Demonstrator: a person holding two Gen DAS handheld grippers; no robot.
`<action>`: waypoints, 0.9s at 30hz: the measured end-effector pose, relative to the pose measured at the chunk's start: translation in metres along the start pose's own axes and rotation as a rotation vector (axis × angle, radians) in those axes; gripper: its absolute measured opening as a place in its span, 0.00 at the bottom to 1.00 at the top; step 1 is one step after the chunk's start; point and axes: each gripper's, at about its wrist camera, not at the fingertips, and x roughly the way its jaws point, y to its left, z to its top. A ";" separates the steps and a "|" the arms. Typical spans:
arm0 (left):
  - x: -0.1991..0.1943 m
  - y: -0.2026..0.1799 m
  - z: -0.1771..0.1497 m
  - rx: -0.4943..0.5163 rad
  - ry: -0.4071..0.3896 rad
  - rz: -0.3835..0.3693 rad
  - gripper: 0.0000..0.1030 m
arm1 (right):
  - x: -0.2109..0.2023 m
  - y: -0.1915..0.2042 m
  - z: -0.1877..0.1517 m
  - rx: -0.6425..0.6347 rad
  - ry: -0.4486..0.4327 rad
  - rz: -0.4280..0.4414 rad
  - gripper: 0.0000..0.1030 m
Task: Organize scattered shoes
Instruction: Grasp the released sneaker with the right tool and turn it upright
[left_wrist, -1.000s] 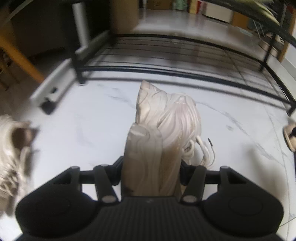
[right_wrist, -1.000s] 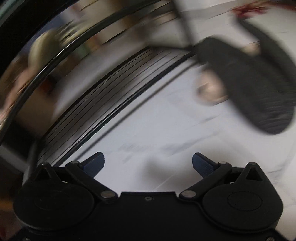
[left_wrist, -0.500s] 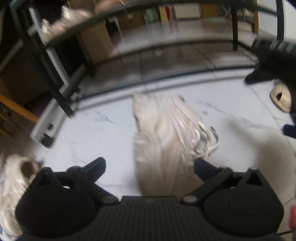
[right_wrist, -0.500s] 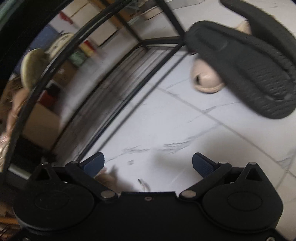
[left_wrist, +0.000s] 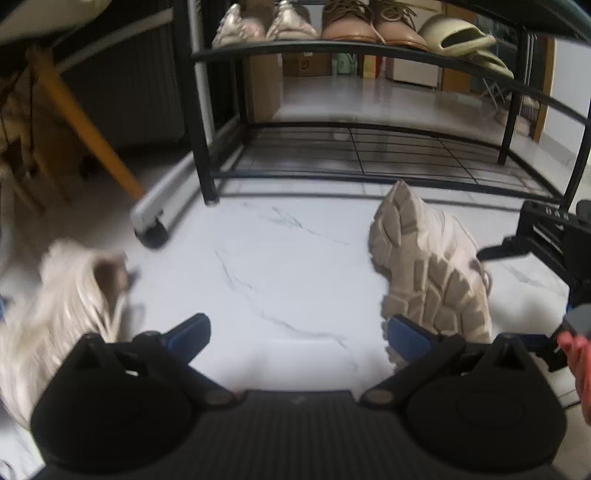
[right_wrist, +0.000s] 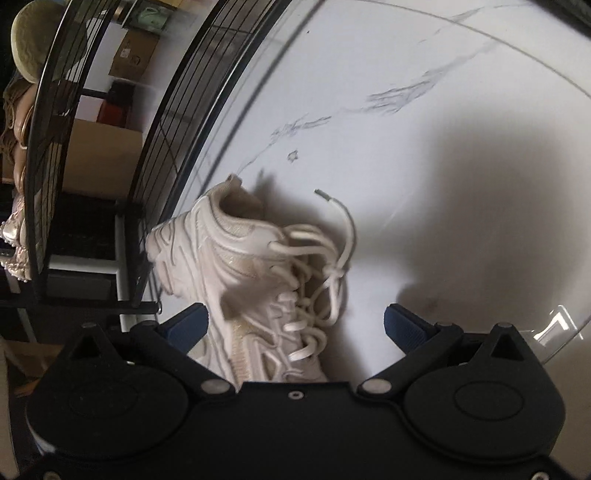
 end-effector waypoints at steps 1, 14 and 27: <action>-0.001 0.000 0.000 0.002 -0.008 0.014 0.99 | 0.000 0.001 0.000 0.008 -0.004 0.010 1.00; 0.013 0.015 -0.001 -0.080 0.055 -0.022 0.99 | 0.046 0.012 0.005 0.042 0.080 0.120 1.00; 0.017 0.019 -0.003 -0.130 0.087 -0.022 0.99 | 0.038 0.024 0.002 -0.064 0.013 0.085 0.65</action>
